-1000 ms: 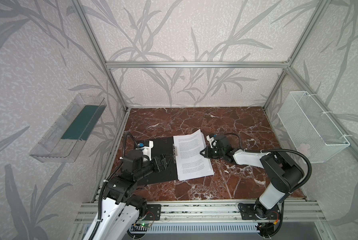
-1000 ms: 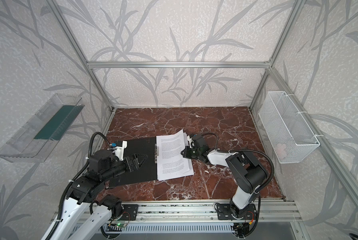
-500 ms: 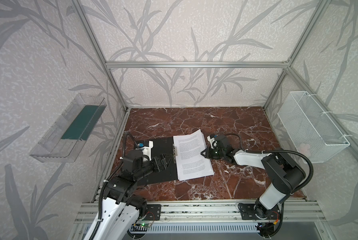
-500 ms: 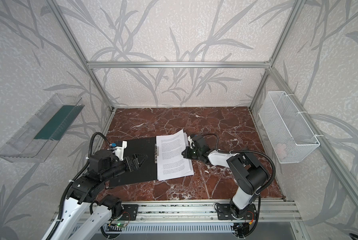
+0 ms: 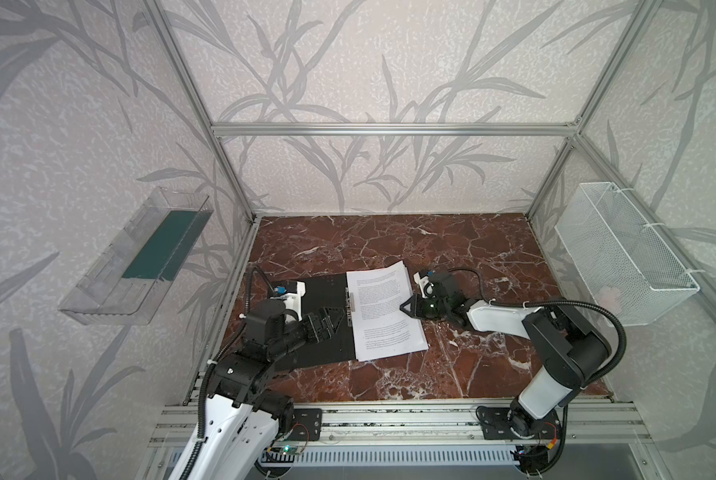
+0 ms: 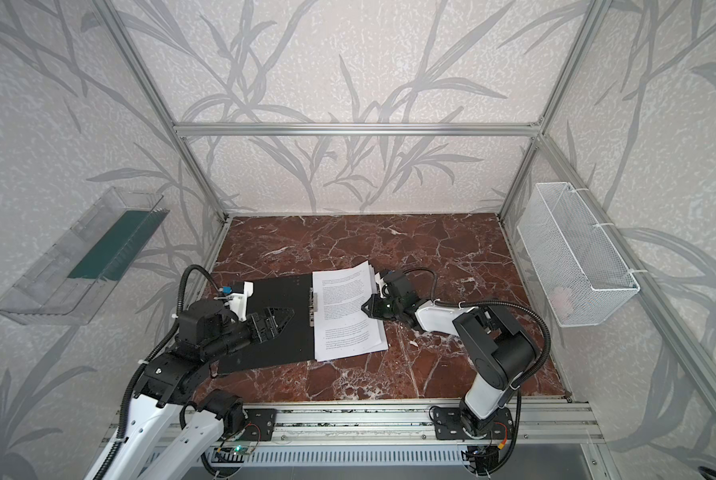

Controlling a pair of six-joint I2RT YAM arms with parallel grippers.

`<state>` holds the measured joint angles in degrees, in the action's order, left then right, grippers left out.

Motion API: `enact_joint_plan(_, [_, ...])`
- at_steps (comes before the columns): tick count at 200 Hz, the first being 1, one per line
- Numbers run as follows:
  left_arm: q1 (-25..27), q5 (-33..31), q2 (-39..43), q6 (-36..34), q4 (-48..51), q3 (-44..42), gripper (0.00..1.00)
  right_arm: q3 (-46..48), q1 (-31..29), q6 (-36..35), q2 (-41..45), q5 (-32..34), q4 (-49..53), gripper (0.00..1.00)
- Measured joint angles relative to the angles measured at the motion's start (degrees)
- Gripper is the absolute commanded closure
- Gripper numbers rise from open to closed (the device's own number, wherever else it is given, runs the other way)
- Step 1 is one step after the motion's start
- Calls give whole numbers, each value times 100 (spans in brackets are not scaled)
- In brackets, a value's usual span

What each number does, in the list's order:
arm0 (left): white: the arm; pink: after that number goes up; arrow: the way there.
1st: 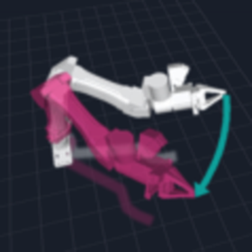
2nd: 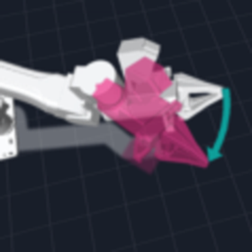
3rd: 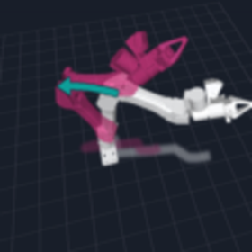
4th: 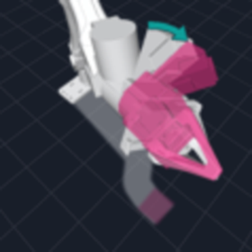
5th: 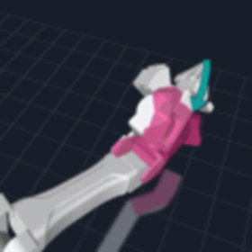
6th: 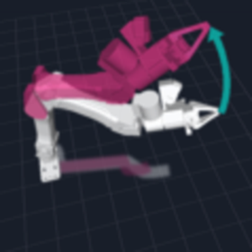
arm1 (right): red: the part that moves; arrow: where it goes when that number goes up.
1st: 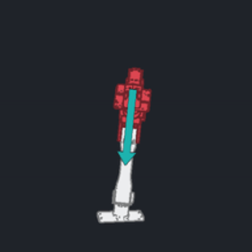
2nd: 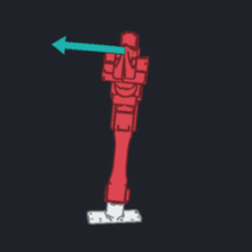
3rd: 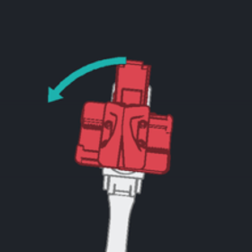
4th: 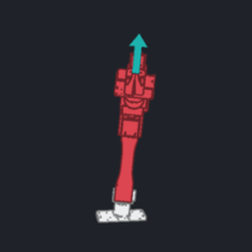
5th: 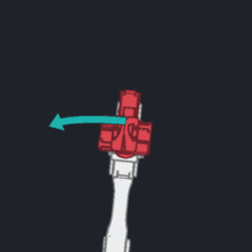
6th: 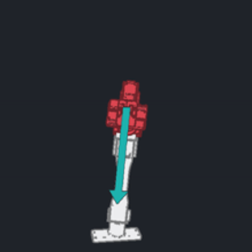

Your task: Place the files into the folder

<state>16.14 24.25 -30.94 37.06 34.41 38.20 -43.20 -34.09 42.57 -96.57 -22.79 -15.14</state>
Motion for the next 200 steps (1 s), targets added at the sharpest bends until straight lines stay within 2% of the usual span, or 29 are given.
enact_joint_plan(59, [-81,72,-37,4,-63,-31,1,0,-85,13,31,37,2,79])
enact_joint_plan(76, [-85,92,-37,7,-63,-44,1,0,-85,24,31,57,7,68])
enact_joint_plan(126, [-177,131,-68,55,-203,-129,1,-20,-85,-153,221,354,358,28])
enact_joint_plan(163, [-199,175,-446,247,-1034,-533,1,-389,26,-601,415,603,1088,14])
enact_joint_plan(200, [-199,304,-1843,588,-2588,-1119,1,-529,304,-1095,968,678,1639,1])
